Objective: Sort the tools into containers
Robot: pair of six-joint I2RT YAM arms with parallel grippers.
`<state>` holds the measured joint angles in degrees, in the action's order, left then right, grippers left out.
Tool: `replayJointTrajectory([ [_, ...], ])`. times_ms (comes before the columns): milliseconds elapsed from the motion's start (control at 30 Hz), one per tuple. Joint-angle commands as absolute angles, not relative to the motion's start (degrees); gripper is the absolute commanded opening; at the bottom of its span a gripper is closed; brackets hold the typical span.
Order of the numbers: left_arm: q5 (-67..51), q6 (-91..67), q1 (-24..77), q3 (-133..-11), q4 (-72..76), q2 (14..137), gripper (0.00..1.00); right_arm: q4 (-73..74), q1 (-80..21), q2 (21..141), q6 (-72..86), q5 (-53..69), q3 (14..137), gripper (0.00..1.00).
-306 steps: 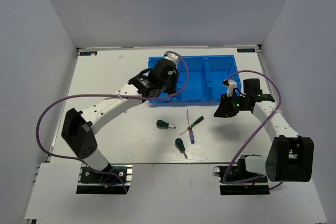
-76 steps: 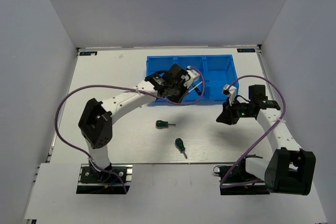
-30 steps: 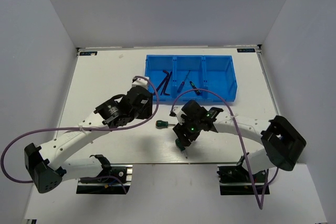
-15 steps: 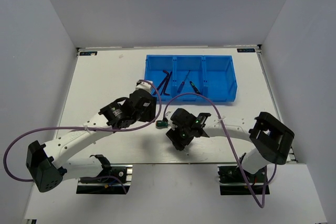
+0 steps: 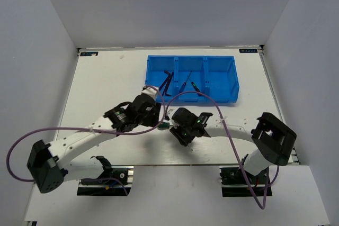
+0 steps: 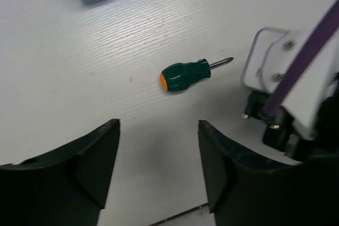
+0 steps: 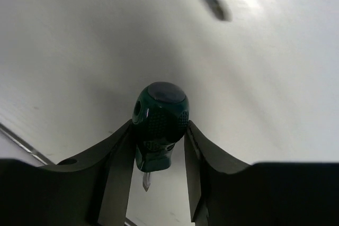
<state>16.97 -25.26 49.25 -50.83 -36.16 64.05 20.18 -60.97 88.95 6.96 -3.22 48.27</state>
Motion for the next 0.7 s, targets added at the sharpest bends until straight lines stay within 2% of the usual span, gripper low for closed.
replayJointTrajectory([
  [0, 11.18, -20.31, 49.48, -49.92, -30.42, 69.94, 0.75, 24.68, -55.4, 83.24, 1.34, -7.21, 50.71, 0.0],
  [167, 6.95, -14.08, 48.87, -51.24, -25.24, 77.25, 0.76, 27.86, -44.66, 73.68, -5.43, -7.82, 52.9, 0.0],
  [333, 2.38, -7.74, 48.87, -53.0, -23.47, 84.0, 0.84, 25.49, -32.62, 70.93, -13.27, -7.29, 57.64, 0.0],
  [567, 1.23, -0.71, 48.87, -57.48, -25.66, 92.71, 0.87, 26.19, -19.44, 83.83, -10.9, -3.43, 69.16, 0.0],
  [667, 1.14, 1.66, 48.87, -58.88, -26.19, 93.25, 0.87, 29.17, -16.62, 91.22, -9.41, -2.72, 78.28, 0.0],
])
